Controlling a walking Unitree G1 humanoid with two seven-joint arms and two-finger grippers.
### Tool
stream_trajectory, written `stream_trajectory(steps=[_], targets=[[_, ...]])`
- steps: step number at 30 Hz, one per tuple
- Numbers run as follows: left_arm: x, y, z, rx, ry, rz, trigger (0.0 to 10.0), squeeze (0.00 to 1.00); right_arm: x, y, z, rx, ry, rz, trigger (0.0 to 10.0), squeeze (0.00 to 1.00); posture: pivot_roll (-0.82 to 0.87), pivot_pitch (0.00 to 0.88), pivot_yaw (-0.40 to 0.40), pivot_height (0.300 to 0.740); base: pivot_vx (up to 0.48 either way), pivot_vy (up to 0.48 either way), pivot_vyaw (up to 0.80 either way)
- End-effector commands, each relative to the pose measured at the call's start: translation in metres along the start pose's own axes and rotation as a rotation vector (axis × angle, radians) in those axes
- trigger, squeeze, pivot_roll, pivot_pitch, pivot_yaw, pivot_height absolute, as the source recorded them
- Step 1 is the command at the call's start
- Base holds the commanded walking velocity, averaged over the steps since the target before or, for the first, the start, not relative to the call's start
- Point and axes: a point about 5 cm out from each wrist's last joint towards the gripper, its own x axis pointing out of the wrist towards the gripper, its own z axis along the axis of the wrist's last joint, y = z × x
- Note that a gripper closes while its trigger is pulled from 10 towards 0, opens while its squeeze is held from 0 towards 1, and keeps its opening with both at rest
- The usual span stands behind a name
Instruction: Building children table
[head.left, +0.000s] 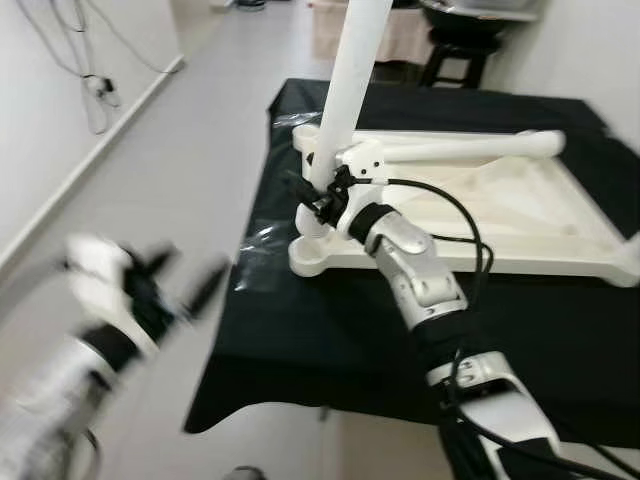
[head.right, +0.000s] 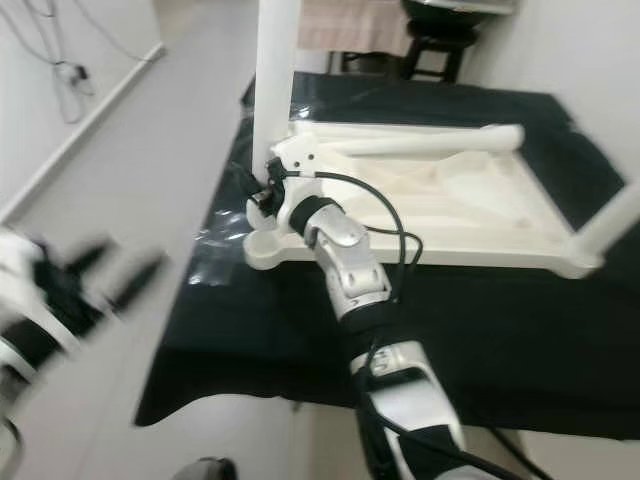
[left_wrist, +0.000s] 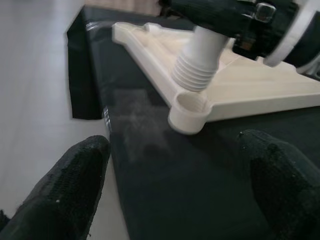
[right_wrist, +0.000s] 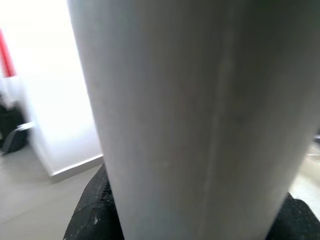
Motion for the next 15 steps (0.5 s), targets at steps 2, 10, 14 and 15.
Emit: stream_trajectory(steps=[2, 10, 14, 15], targets=[[-0.001, -0.017, 0.000, 0.006, 0.023, -0.082, 10.0, 0.00, -0.004, 0.000, -0.001, 0.002, 0.022, 0.035, 10.0, 0.00, 0.10, 0.225, -0.026, 0.740, 0.000, 0.000, 0.00], [-0.009, -0.036, 0.006, 0.059, 0.019, -0.094, 10.0, 0.00, -0.009, -0.009, 0.001, 0.021, 0.042, 0.195, 10.0, 0.00, 0.10, 0.288, -0.048, 0.740, 0.000, 0.000, 0.00], [-0.012, -0.042, 0.007, 0.093, 0.030, -0.110, 10.0, 0.00, -0.011, -0.012, 0.009, 0.054, 0.008, 0.259, 10.0, 0.00, 0.11, 0.301, -0.050, 0.740, 0.000, 0.000, 0.00], [-0.012, -0.045, 0.007, 0.108, 0.036, -0.120, 10.0, 0.00, -0.012, -0.014, 0.012, 0.066, -0.008, 0.290, 10.0, 0.00, 0.11, 0.301, -0.050, 0.740, 0.000, 0.000, 0.00]])
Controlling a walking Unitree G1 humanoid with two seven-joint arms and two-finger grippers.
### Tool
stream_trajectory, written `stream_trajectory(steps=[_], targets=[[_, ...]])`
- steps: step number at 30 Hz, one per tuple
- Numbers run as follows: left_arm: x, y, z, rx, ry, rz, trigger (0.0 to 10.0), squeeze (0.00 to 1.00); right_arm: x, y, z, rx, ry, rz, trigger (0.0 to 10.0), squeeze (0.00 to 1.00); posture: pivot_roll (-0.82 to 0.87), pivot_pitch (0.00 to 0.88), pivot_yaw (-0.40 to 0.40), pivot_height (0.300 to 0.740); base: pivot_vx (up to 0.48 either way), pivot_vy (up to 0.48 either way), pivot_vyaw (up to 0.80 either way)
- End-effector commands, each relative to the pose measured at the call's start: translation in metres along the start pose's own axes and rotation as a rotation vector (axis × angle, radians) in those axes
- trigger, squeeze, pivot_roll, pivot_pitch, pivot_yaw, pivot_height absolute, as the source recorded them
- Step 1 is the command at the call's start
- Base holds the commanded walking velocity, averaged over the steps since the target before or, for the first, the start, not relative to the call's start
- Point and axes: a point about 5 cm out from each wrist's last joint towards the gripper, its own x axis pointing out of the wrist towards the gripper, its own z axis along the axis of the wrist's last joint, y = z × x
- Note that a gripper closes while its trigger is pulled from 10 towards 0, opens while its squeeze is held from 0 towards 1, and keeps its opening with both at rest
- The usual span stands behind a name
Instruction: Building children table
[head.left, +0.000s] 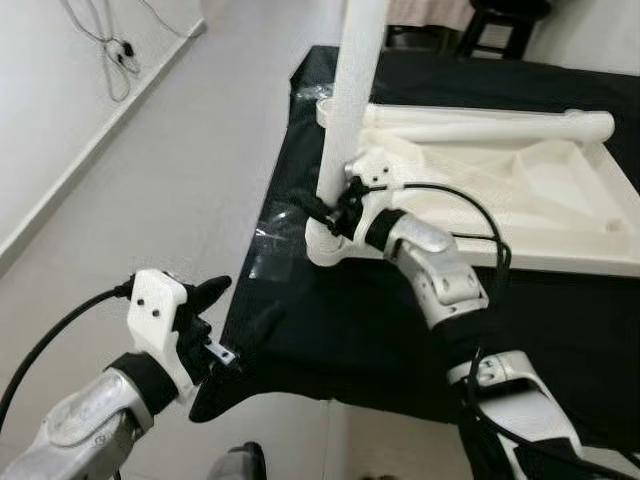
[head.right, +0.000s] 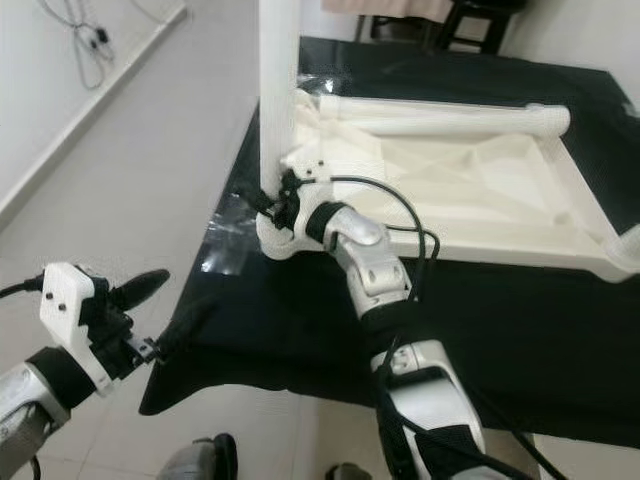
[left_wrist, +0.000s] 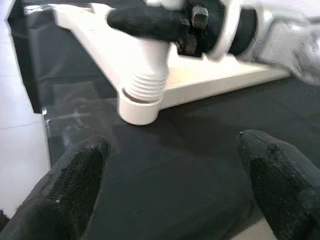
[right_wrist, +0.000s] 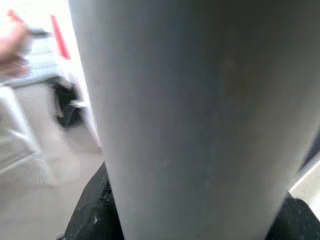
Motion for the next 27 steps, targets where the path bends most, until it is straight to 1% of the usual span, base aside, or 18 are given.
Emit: stream_trajectory(steps=[1, 3, 5, 6, 8, 10, 11, 15, 16, 18, 20, 21, 23, 27], targets=[[-0.003, -0.006, -0.001, 0.029, 0.032, -0.015, 10.0, 0.00, -0.001, 0.000, 0.008, 0.024, -0.039, 0.060, 10.0, 0.00, 0.11, 0.305, -0.050, 0.740, 0.000, 0.000, 0.00], [-0.005, -0.009, 0.000, 0.035, 0.038, -0.028, 10.0, 0.00, -0.004, 0.001, 0.011, -0.007, -0.036, 0.139, 10.0, 0.00, 0.11, 0.315, -0.049, 0.740, 0.000, 0.000, 0.00], [-0.007, -0.012, 0.002, 0.025, 0.040, -0.044, 10.0, 0.00, -0.008, 0.005, 0.012, -0.032, -0.008, 0.246, 10.0, 0.00, 0.12, 0.336, -0.044, 0.740, 0.000, 0.000, 0.00], [-0.007, -0.012, 0.002, 0.025, 0.040, -0.044, 10.0, 0.00, -0.008, 0.005, 0.012, -0.032, -0.008, 0.246, 10.0, 0.00, 0.12, 0.336, -0.044, 0.740, 0.000, 0.000, 0.00], [-0.008, -0.013, 0.003, 0.018, 0.041, -0.054, 10.0, 0.00, -0.009, 0.007, 0.012, -0.046, 0.011, 0.308, 10.0, 0.00, 0.12, 0.349, -0.045, 0.740, 0.000, 0.000, 0.00], [-0.008, -0.015, 0.003, 0.010, 0.038, -0.056, 10.0, 0.00, -0.007, 0.009, 0.013, -0.057, 0.014, 0.347, 10.0, 0.00, 0.13, 0.358, -0.050, 0.740, 0.000, 0.000, 0.00], [-0.008, -0.015, 0.003, 0.010, 0.038, -0.056, 10.0, 0.00, -0.007, 0.009, 0.013, -0.057, 0.014, 0.347, 10.0, 0.00, 0.13, 0.358, -0.050, 0.740, 0.000, 0.000, 0.00], [-0.009, -0.018, 0.004, 0.003, 0.033, -0.055, 10.0, 0.00, -0.003, 0.015, 0.016, -0.058, -0.005, 0.412, 10.0, 0.00, 0.14, 0.368, -0.055, 0.740, 0.000, 0.000, 0.00], [-0.009, -0.019, 0.005, 0.003, 0.030, -0.055, 10.0, 0.00, 0.001, 0.018, 0.019, -0.052, -0.020, 0.438, 10.0, 0.00, 0.14, 0.373, -0.061, 0.740, 0.000, 0.000, 0.00], [-0.009, -0.019, 0.005, 0.004, 0.030, -0.055, 10.0, 0.00, 0.002, 0.018, 0.020, -0.050, -0.024, 0.439, 10.0, 0.00, 0.14, 0.373, -0.061, 0.740, 0.000, 0.000, 0.00], [-0.009, -0.021, 0.005, -0.003, 0.025, -0.058, 10.0, 0.00, 0.012, 0.015, 0.025, -0.057, -0.034, 0.400, 10.0, 0.00, 0.15, 0.380, -0.073, 0.740, 0.000, 0.000, 0.00], [-0.009, -0.021, 0.005, -0.003, 0.025, -0.058, 10.0, 0.00, 0.012, 0.015, 0.025, -0.057, -0.034, 0.400, 10.0, 0.00, 0.15, 0.380, -0.073, 0.740, 0.000, 0.000, 0.00], [-0.009, -0.022, 0.006, -0.008, 0.021, -0.061, 10.0, 0.00, 0.018, 0.010, 0.029, -0.058, -0.040, 0.364, 10.0, 0.00, 0.15, 0.382, -0.076, 0.740, 0.000, 0.000, 0.00], [-0.010, -0.024, 0.007, -0.010, 0.019, -0.063, 10.0, 0.00, 0.018, 0.003, 0.033, -0.050, -0.046, 0.360, 10.0, 0.00, 0.15, 0.392, -0.088, 0.740, 0.000, 0.000, 0.00]])
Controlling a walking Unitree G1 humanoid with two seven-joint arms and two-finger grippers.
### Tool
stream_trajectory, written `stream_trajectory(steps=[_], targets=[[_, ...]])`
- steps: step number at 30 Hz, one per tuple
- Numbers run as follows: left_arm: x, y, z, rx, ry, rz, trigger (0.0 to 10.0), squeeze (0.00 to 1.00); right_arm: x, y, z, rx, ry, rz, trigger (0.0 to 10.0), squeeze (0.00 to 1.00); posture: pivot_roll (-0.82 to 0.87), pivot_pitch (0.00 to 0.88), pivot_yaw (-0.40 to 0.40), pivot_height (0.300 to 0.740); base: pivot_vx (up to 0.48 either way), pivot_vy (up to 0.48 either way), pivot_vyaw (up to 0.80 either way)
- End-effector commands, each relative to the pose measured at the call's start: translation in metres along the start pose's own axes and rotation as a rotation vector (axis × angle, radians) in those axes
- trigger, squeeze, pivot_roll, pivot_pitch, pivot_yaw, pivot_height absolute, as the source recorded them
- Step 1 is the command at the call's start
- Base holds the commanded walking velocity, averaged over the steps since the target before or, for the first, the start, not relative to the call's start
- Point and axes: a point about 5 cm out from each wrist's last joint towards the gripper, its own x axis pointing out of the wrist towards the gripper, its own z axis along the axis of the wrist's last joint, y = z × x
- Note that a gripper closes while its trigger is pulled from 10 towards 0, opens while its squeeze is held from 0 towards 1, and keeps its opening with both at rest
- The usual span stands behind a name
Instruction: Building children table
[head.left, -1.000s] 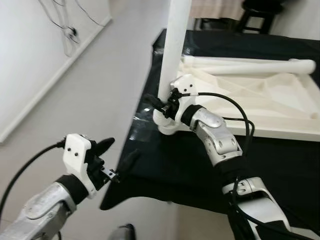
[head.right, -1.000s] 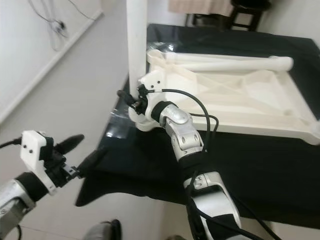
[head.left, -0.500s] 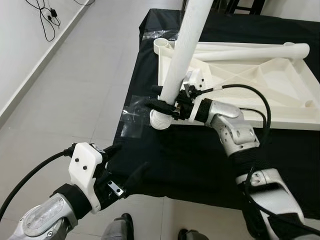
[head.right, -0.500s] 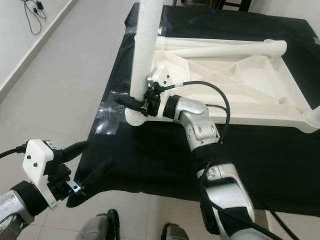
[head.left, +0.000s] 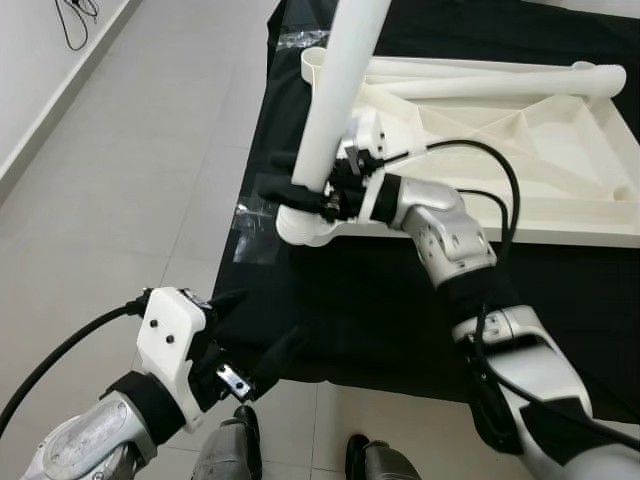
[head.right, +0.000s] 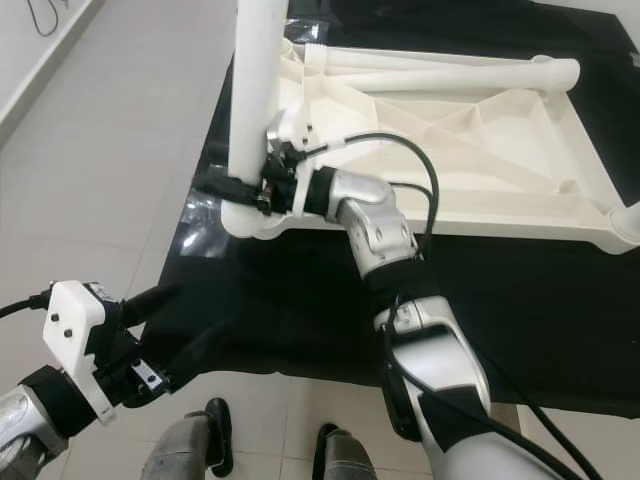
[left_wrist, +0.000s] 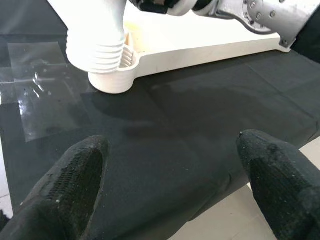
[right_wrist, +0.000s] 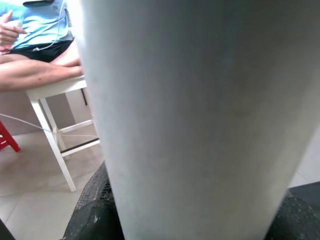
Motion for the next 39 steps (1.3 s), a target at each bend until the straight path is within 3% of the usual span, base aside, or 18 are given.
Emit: stream_trajectory(steps=[1, 13, 21, 31, 32, 33, 39], targets=[[-0.002, -0.006, 0.000, -0.013, 0.008, -0.019, 10.0, 0.00, -0.005, -0.002, -0.009, 0.033, 0.020, -0.008, 10.0, 0.00, 0.15, 0.392, -0.088, 0.740, 0.000, 0.000, 0.00], [-0.004, -0.010, 0.003, -0.020, 0.005, -0.025, 10.0, 0.00, -0.012, -0.011, -0.010, 0.094, 0.003, 0.039, 10.0, 0.00, 0.17, 0.411, -0.094, 0.740, 0.000, 0.000, 0.00], [-0.006, -0.011, 0.004, -0.020, 0.008, -0.026, 10.0, 0.00, -0.014, -0.012, -0.014, 0.059, 0.038, 0.046, 10.0, 0.00, 0.18, 0.418, -0.092, 0.740, 0.000, 0.000, 0.00], [-0.006, -0.011, 0.004, -0.021, 0.012, -0.031, 10.0, 0.00, -0.013, -0.013, -0.011, -0.118, 0.141, 0.066, 10.0, 0.00, 0.18, 0.422, -0.096, 0.740, 0.000, 0.000, 0.00], [-0.006, -0.011, 0.004, -0.022, 0.012, -0.032, 10.0, 0.00, -0.010, -0.009, -0.011, -0.168, 0.166, 0.112, 10.0, 0.00, 0.18, 0.423, -0.097, 0.740, 0.000, 0.000, 0.00], [-0.006, -0.011, 0.004, -0.022, 0.011, -0.032, 10.0, 0.00, -0.005, 0.003, -0.014, -0.292, 0.243, 0.240, 10.0, 0.00, 0.17, 0.423, -0.099, 0.740, 0.000, 0.000, 0.00], [-0.005, -0.011, 0.004, -0.023, 0.010, -0.032, 10.0, 0.00, -0.001, 0.018, -0.018, -0.382, 0.312, 0.385, 10.0, 0.00, 0.17, 0.422, -0.101, 0.740, 0.000, 0.000, 0.00]])
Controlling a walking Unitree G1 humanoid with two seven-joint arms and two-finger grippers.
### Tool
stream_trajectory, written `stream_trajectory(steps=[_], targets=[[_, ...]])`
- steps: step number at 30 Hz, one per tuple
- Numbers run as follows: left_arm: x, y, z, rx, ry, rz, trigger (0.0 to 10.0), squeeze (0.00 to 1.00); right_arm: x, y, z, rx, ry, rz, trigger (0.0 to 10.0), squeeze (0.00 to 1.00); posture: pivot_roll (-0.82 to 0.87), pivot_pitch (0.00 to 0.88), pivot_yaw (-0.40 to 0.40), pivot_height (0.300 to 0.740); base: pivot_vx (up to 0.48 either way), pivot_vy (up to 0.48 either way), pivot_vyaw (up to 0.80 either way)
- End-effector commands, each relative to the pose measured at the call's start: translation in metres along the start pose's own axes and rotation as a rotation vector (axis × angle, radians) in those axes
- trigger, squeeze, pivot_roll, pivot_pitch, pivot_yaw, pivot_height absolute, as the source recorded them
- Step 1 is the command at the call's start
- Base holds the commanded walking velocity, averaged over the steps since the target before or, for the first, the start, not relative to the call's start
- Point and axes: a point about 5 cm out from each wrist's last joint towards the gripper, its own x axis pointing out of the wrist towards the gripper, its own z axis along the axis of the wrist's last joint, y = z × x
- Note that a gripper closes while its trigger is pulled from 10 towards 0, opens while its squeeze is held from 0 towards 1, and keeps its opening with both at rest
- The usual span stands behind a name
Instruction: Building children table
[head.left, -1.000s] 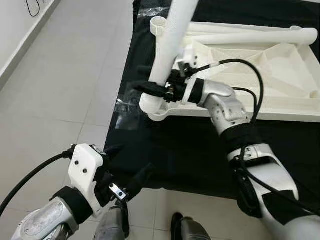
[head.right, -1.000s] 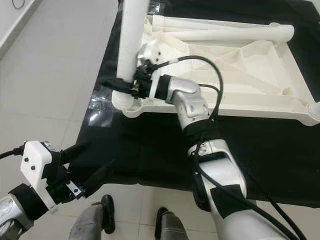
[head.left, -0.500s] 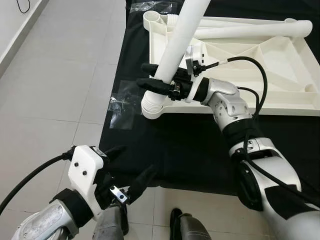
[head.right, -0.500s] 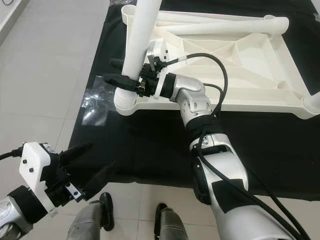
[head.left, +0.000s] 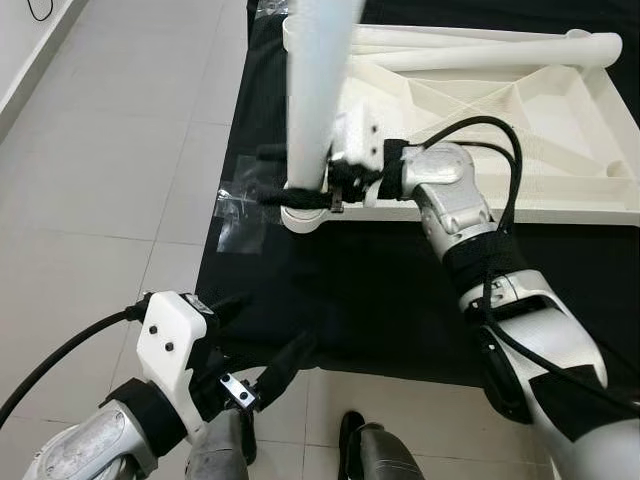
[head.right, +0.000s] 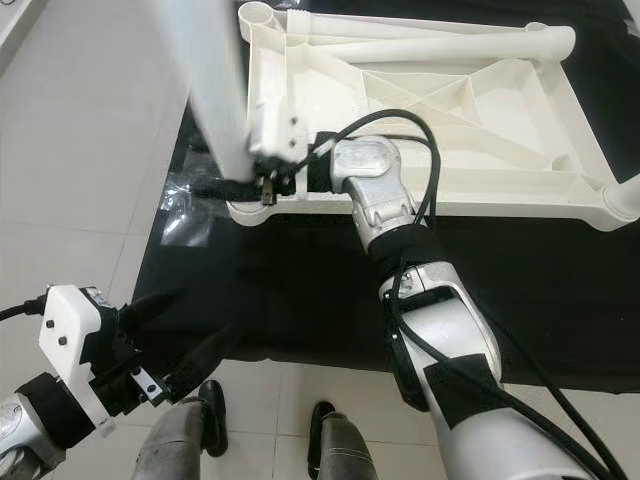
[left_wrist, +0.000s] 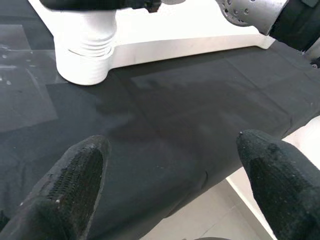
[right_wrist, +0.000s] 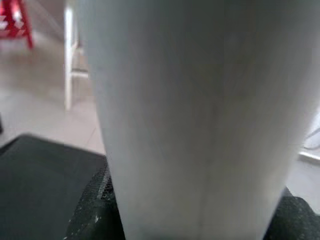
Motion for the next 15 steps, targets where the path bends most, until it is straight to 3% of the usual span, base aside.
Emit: stream_trajectory(steps=[1, 9, 12, 15], targets=[[-0.002, -0.003, -0.001, 0.003, 0.020, -0.008, 10.0, 0.00, 0.007, 0.028, -0.025, 0.067, 0.102, 0.167, 10.0, 0.00, 0.17, 0.421, -0.103, 0.740, 0.000, 0.000, 0.00], [-0.001, -0.002, -0.001, 0.001, 0.017, -0.011, 10.0, 0.00, 0.014, 0.029, -0.015, 0.034, 0.086, 0.254, 10.0, 0.00, 0.17, 0.416, -0.109, 0.740, 0.000, 0.000, 0.00], [0.000, -0.002, -0.001, 0.000, 0.014, -0.011, 10.0, 0.00, 0.017, 0.018, -0.010, 0.145, 0.021, 0.170, 10.0, 0.00, 0.16, 0.411, -0.113, 0.740, 0.000, 0.000, 0.00], [0.000, -0.002, -0.001, 0.000, 0.014, -0.011, 10.0, 0.00, 0.017, 0.018, -0.010, 0.145, 0.021, 0.170, 10.0, 0.00, 0.16, 0.411, -0.113, 0.740, 0.000, 0.000, 0.00]])
